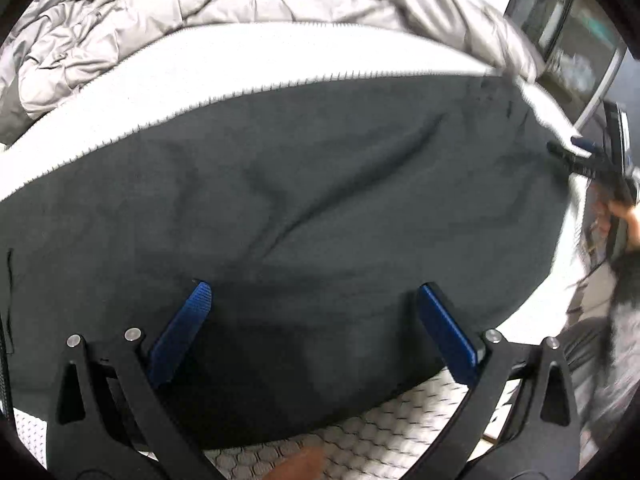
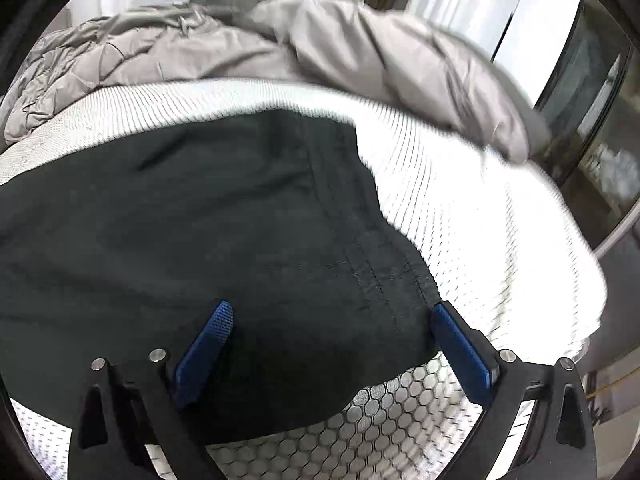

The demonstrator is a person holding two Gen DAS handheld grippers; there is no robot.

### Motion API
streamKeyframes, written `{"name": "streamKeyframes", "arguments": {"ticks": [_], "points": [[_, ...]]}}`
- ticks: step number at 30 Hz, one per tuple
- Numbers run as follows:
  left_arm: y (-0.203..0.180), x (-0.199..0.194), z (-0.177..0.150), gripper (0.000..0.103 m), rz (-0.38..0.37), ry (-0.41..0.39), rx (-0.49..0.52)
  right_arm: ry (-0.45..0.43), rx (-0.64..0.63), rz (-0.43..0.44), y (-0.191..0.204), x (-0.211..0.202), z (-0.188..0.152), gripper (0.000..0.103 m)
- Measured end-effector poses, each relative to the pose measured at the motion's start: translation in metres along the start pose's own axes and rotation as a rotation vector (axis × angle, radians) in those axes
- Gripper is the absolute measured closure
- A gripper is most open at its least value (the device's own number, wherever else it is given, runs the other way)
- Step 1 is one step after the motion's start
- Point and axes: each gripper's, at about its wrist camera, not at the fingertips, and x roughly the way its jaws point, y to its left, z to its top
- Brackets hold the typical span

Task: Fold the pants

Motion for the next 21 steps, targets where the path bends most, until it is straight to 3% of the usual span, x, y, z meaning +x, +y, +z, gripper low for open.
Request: {"name": "streamKeyframes", "arguments": {"ticks": [2, 4, 6, 8, 10, 12, 14, 16, 18, 19, 21], "points": [[-0.002, -0.013, 0.009, 0.001, -0.01, -0.07, -0.005, -0.076, -0.019, 0.12, 0.02, -0.026, 0.009, 0.002], [-0.003, -0.009, 0.022, 0.001, 0.003, -0.089, -0.015, -0.085, -0.043, 0.226, 0.041, -0.033, 0.015, 0.001], [-0.003, 0.008, 0.034, 0.001, 0.011, -0.058, -0.024, -0.045, -0.078, 0.354, 0.078, -0.026, 0.024, 0.001], [-0.005, 0.037, 0.041, 0.001, 0.049, 0.024, 0.001, 0.032, -0.158, 0.453, 0.126, -0.01, 0.029, 0.001], [-0.006, 0.054, 0.041, 0.001, 0.1, 0.072, 0.033, 0.067, -0.295, 0.48, 0.166, 0.004, 0.027, 0.001], [-0.001, 0.058, 0.041, 0.001, 0.11, 0.082, 0.032, 0.082, -0.375, 0.427, 0.183, 0.012, 0.023, 0.001], [0.01, 0.053, 0.04, 0.001, 0.109, 0.084, 0.022, 0.082, -0.346, 0.394, 0.159, 0.017, 0.025, 0.001], [0.03, 0.046, 0.035, 0.001, 0.12, 0.08, -0.008, 0.074, -0.303, 0.2, 0.129, 0.024, 0.024, 0.001], [0.042, 0.041, 0.031, 0.001, 0.108, 0.069, -0.028, 0.091, -0.23, 0.067, 0.092, 0.036, 0.025, 0.001], [0.048, 0.039, 0.027, 0.001, 0.124, 0.069, -0.031, 0.107, -0.133, 0.101, 0.061, 0.043, 0.022, 0.002], [0.059, 0.037, 0.023, 0.001, 0.141, 0.068, -0.046, 0.098, -0.072, 0.059, 0.041, 0.046, 0.019, 0.001]]}}
